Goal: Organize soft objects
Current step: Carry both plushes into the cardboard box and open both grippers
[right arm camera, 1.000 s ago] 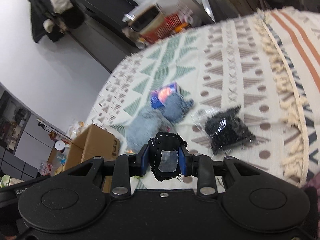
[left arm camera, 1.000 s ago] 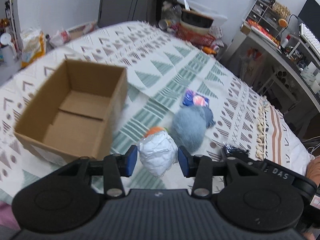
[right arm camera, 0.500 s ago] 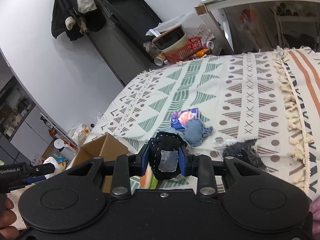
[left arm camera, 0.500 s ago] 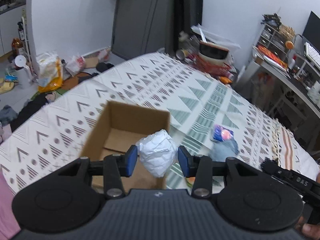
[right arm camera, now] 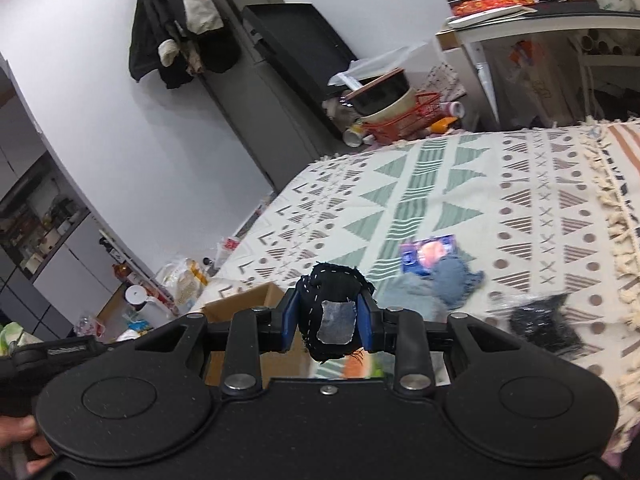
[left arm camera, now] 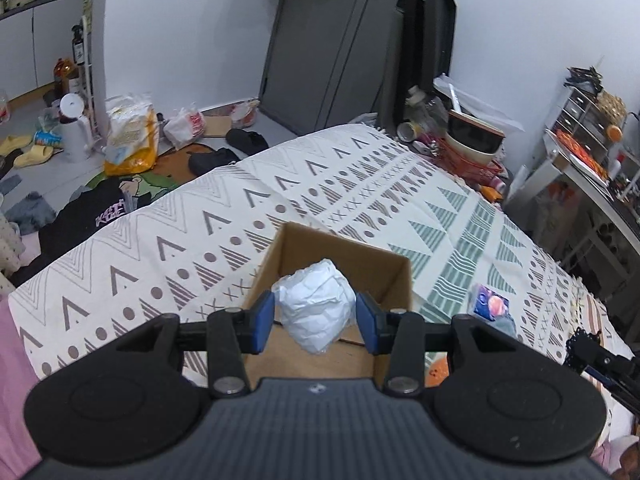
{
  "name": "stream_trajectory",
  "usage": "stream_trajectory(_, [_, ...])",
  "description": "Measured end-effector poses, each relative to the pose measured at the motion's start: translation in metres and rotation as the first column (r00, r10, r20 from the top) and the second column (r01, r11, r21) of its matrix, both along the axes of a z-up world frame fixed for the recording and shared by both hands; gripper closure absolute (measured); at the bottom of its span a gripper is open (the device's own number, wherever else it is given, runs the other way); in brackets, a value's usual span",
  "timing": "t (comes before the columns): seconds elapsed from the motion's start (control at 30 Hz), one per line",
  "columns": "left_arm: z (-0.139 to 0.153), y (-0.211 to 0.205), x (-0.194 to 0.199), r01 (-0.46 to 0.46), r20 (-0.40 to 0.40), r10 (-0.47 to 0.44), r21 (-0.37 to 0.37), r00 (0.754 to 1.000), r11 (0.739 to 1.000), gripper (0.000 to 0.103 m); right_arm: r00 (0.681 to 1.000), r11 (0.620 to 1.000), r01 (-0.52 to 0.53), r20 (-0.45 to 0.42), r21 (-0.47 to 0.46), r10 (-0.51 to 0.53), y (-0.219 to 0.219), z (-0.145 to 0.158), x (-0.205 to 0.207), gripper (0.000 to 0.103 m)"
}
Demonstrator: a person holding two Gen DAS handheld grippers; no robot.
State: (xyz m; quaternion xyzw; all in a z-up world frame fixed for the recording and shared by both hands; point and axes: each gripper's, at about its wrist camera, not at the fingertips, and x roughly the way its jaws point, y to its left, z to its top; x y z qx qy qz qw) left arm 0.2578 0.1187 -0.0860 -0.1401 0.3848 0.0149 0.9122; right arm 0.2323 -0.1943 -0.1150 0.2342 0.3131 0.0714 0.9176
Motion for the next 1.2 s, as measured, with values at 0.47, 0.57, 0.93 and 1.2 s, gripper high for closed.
stream_trajectory(0.47, [-0.046, 0.013, 0.019, 0.030, -0.101, -0.033, -0.031, 0.994, 0.999, 0.060, 0.995, 0.995, -0.095, -0.024, -0.002, 0.095, 0.073, -0.010, 0.022, 0.073])
stream_trajectory(0.57, [-0.057, 0.013, 0.023, 0.039, -0.130, -0.043, -0.039, 0.991, 0.998, 0.060, 0.993, 0.995, -0.104, -0.046, 0.010, 0.104, 0.083, -0.014, 0.029, 0.073])
stream_trajectory(0.93, [-0.063, 0.028, 0.019, 0.015, -0.179, -0.025, -0.058, 0.984, 0.998, 0.047, 0.964, 0.977, -0.207, -0.157, 0.058, 0.214, 0.125, -0.028, 0.044, 0.072])
stream_trajectory(1.2, [-0.038, 0.048, 0.005, -0.036, -0.135, 0.030, -0.041, 0.990, 0.999, 0.038, 0.948, 0.973, -0.215, -0.222, 0.087, 0.230, 0.142, -0.036, 0.048, 0.053])
